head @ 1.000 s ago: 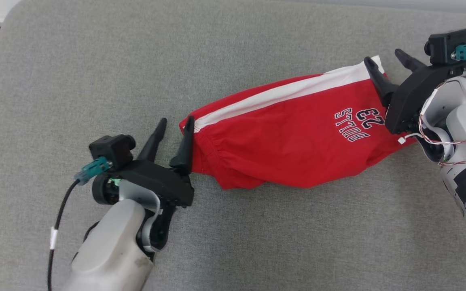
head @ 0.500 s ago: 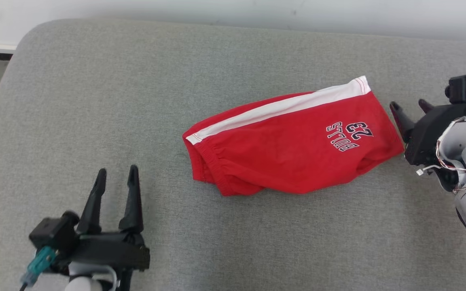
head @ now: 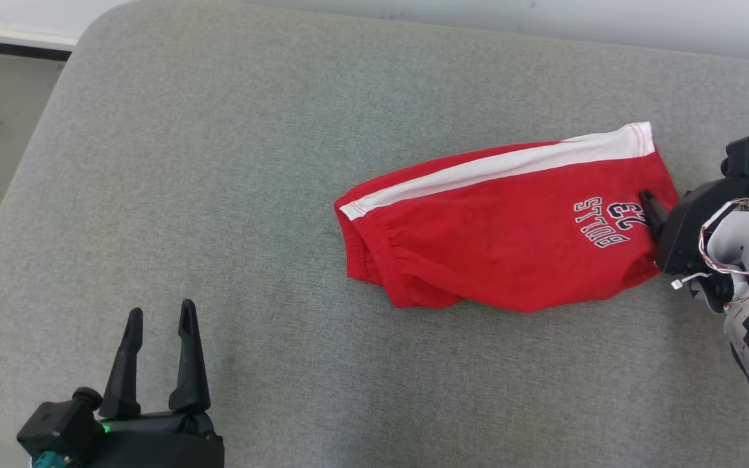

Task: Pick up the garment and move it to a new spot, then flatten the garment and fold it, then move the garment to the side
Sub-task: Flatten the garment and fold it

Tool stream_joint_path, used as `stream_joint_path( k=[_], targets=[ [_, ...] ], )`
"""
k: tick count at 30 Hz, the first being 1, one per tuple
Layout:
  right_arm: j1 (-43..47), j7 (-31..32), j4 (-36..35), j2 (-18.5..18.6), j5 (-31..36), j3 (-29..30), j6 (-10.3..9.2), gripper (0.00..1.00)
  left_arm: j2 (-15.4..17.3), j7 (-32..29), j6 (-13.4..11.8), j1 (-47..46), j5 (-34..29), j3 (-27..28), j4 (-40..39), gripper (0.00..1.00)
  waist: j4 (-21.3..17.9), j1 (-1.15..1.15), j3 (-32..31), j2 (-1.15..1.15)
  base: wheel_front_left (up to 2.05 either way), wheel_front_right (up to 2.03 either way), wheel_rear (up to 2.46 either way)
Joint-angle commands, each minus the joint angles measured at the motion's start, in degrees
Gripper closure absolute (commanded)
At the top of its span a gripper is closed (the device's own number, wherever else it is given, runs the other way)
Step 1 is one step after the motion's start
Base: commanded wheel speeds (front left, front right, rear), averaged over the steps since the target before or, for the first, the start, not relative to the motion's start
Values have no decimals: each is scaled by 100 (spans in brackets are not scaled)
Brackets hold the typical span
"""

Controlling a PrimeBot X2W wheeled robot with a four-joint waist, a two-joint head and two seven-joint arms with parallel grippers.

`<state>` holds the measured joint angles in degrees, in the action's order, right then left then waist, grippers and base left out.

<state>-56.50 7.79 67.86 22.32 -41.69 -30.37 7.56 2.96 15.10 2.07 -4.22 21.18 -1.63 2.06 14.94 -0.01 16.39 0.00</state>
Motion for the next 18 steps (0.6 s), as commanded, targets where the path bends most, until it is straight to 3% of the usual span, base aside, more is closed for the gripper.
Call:
stream_joint_path(
  k=[1, 7, 8, 9, 10, 18],
  targets=[
    [-43, 74, 133, -23, 38, 23, -15, 0, -5, 0, -50, 57, 52, -13, -70, 0, 75, 1, 57, 0, 0, 0, 0],
    [81, 429, 493, -220, 67, 27, -14, 0, -6, 1, -174, 148, 91, -140, -168, 0, 147, 1, 81, 0, 0, 0, 0],
    [115, 469, 511, -247, 48, 33, -13, 19, -6, 0, -189, 159, 72, -152, -173, 0, 152, 1, 81, 0, 0, 0, 0],
    [135, 488, 524, -258, 43, 32, -12, 77, -6, 0, -200, 167, 35, -164, -173, 0, 155, 1, 83, 0, 0, 0, 0],
    [149, 493, 532, -261, 49, 22, -13, 100, -6, 0, -203, 168, 19, -171, -177, 0, 155, 1, 83, 0, 0, 0, 0],
    [142, 35, 468, -6, 73, 40, -19, 100, -7, 1, -232, 213, -132, -146, -153, 0, -67, 1, -98, 0, 0, 0, 0]
  ],
)
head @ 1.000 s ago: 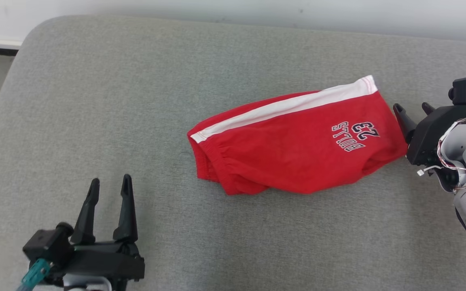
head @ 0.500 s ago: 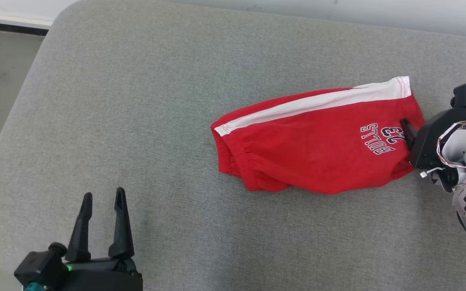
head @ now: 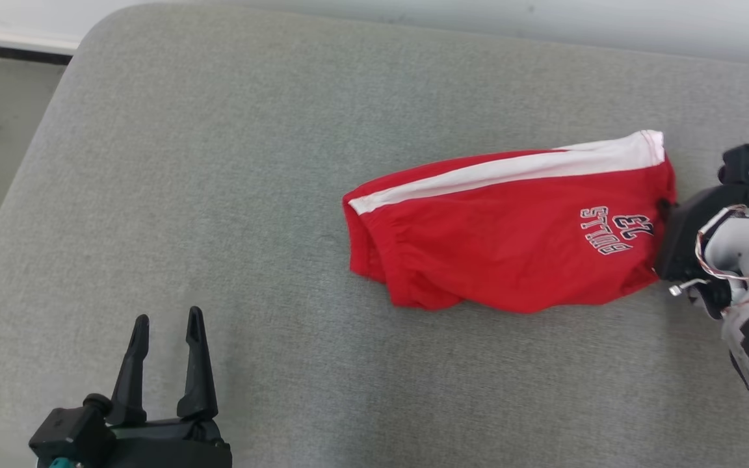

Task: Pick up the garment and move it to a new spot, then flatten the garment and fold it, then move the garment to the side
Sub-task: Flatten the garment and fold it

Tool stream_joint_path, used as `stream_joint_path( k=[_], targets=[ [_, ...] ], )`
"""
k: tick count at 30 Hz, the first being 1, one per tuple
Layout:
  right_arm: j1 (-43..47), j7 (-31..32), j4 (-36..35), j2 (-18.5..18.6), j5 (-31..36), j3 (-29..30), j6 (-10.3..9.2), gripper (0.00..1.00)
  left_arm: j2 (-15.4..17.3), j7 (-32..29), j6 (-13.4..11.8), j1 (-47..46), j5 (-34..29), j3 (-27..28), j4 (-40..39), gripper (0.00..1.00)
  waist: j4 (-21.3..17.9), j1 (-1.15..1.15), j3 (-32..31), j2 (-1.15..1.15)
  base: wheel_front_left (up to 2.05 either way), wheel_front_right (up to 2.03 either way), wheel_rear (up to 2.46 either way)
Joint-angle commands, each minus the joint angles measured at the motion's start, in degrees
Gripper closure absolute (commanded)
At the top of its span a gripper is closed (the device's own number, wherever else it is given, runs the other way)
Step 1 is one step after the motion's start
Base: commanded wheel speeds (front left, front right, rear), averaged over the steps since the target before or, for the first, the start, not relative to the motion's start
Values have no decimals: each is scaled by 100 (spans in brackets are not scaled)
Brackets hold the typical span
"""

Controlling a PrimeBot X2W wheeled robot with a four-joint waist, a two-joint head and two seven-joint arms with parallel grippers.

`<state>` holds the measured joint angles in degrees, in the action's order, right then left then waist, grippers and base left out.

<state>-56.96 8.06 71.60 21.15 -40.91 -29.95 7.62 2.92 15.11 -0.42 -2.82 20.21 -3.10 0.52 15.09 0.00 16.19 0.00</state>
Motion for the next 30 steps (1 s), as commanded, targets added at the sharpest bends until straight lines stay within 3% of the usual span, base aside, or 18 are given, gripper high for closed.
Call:
stream_joint_path(
  k=[1, 17, 26, 30],
  targets=[
    [189, -45, 96, 134, -10, 13, -25, 100, -3, 0, 32, 79, -54, -4, 7, 0, -128, 0, -120, 0, 0, 0, 0],
    [285, -635, 195, 550, 434, -88, -21, 100, 0, 0, 176, 165, -235, -254, 347, 0, -856, 0, -808, 0, 0, 0, 0],
    [120, -620, 214, 234, 739, -203, -20, 100, -1, 1, 199, 213, -174, -267, 492, 0, -996, 0, -1146, 0, 0, 0, 0],
    [45, -498, 78, -139, 786, -342, -20, 100, -1, 0, 260, 195, -223, -293, 609, 0, -963, 0, -1262, 0, 0, 0, 0]
  ],
)
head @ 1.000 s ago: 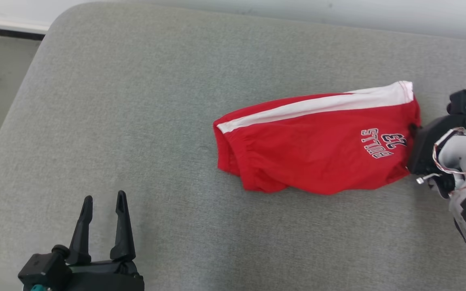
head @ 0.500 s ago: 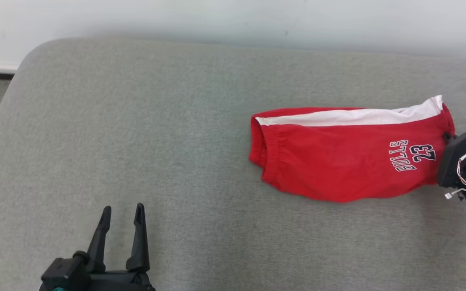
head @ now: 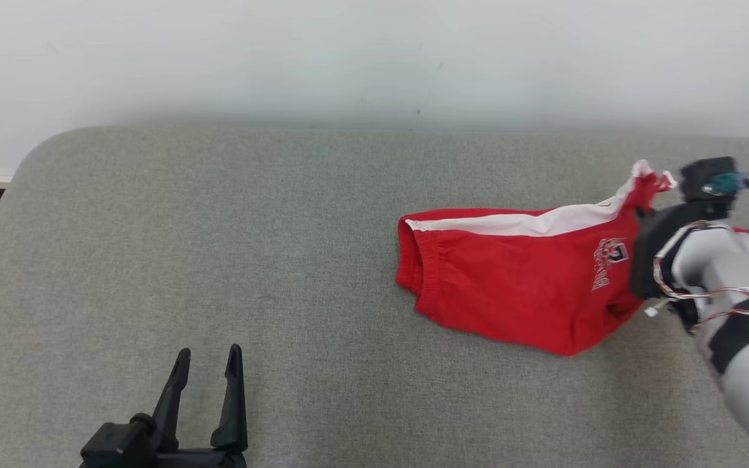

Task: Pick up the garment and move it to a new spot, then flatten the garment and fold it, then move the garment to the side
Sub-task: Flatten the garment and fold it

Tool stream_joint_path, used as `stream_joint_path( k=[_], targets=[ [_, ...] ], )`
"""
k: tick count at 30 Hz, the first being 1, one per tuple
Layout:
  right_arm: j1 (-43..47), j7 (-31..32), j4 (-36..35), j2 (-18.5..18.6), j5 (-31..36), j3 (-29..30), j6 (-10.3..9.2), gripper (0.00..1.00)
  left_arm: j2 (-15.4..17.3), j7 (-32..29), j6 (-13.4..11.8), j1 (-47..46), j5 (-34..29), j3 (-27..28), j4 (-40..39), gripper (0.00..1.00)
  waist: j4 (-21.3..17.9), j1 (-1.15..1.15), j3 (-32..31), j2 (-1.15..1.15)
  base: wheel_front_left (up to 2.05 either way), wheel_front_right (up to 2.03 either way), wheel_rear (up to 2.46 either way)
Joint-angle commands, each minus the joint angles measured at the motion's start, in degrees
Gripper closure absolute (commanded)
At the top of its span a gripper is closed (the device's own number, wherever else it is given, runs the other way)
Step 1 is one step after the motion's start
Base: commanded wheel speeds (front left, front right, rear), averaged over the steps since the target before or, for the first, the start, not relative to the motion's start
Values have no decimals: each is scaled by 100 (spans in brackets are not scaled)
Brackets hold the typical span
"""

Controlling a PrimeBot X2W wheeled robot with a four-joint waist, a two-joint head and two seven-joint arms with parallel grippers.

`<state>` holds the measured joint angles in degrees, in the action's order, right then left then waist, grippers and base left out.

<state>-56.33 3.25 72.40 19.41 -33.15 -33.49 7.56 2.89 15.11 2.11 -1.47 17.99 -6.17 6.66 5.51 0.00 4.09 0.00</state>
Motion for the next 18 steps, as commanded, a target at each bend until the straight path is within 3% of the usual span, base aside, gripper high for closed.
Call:
stream_joint_path(
  k=[1, 8, 18],
  targets=[
    [-30, 32, -31, -52, 33, -32, -15, 100, 2, 0, 27, 61, -10, 7, 15, 0, 12, 0, -73, 0, 0, 0, 0],
    [-49, 282, -312, -738, -79, -233, -15, 100, 1, 0, 74, 122, 30, -96, 80, 0, 273, 0, -146, 0, 0, 0, 0],
    [208, 511, -332, -1346, -284, -373, -15, 100, 1, 0, 67, 104, 123, -224, 139, 0, 746, 0, -27, 0, 0, 0, 0]
  ],
)
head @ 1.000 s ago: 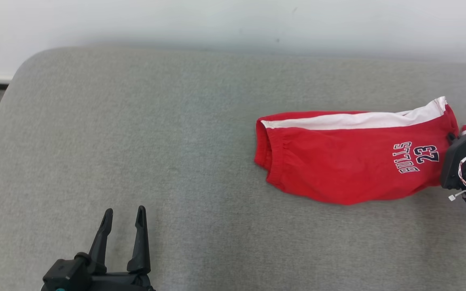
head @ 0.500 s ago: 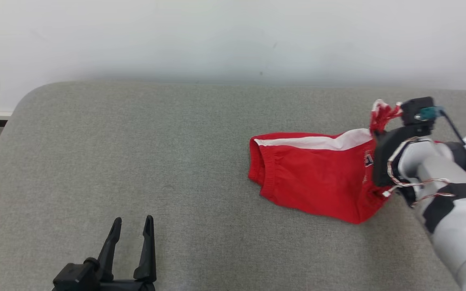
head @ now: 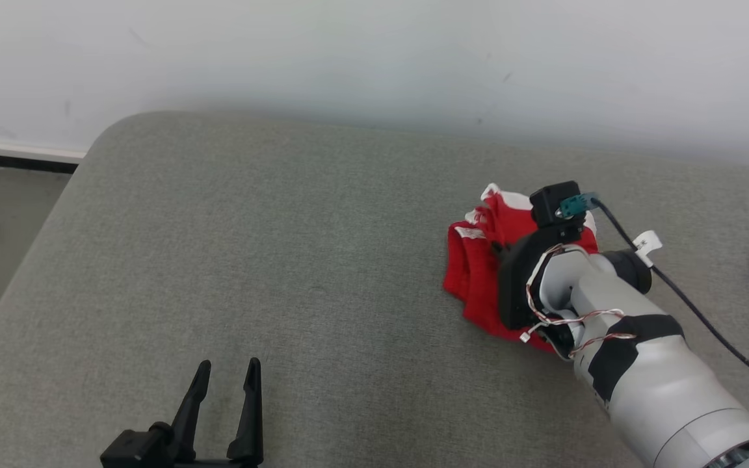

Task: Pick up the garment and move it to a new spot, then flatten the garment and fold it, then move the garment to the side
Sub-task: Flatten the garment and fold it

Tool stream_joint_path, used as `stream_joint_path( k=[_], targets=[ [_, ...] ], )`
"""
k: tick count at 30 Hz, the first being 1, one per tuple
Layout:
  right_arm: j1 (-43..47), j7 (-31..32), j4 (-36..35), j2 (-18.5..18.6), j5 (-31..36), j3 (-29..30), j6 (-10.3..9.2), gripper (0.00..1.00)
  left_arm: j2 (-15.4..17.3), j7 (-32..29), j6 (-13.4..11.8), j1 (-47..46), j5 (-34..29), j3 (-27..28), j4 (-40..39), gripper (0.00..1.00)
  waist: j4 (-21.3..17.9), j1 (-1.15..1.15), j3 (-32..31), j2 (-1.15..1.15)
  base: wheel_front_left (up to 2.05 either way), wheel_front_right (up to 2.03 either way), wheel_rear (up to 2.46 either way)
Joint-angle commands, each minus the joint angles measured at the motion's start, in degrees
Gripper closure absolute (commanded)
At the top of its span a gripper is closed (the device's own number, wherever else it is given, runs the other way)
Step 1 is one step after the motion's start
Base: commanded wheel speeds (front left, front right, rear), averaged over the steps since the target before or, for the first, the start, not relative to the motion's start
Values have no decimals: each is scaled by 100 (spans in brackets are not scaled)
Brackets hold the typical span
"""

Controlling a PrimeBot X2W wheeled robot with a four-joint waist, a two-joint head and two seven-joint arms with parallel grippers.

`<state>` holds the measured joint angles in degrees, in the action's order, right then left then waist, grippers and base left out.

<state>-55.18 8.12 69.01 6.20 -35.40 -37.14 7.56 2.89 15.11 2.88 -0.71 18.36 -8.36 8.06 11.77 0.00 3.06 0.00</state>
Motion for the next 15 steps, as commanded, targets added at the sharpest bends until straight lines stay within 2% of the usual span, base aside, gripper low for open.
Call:
stream_joint_path(
  k=[1, 3, 4, 5, 6, 11, 15],
  targets=[
    [130, 33, 15, -63, -66, -29, -15, 100, 0, 0, -14, 5, 89, -18, -5, 0, 151, 0, 95, 0, 0, 0, 0],
    [166, 29, 44, -116, -81, -63, -15, 100, 1, 0, -18, -41, 88, -64, -3, 0, 209, 0, 129, 0, 0, 0, 0],
    [179, 6, 46, -139, -101, -68, -15, 92, 1, 0, -24, -61, 95, -79, 0, 0, 231, 0, 139, 0, 0, 0, 0],
    [177, -42, 38, -154, -150, -33, -15, 22, 2, 0, -30, -82, 105, -90, 1, 0, 247, 0, 156, 0, 0, 0, 0],
    [157, -124, 7, -169, -210, 16, -15, 0, 1, 0, -36, -106, 110, -89, -3, 0, 253, 0, 168, 0, 0, 0, 0],
    [-13, -637, -481, -160, -799, 453, -15, 0, 2, 0, -68, -118, 123, -16, -43, 0, 152, 0, 178, 0, 0, 0, 0],
    [-62, -1030, -666, 319, -837, 485, -15, 0, 0, 0, -52, -85, 94, 40, -32, 0, -10, 0, 130, 0, 0, 0, 0]
  ],
)
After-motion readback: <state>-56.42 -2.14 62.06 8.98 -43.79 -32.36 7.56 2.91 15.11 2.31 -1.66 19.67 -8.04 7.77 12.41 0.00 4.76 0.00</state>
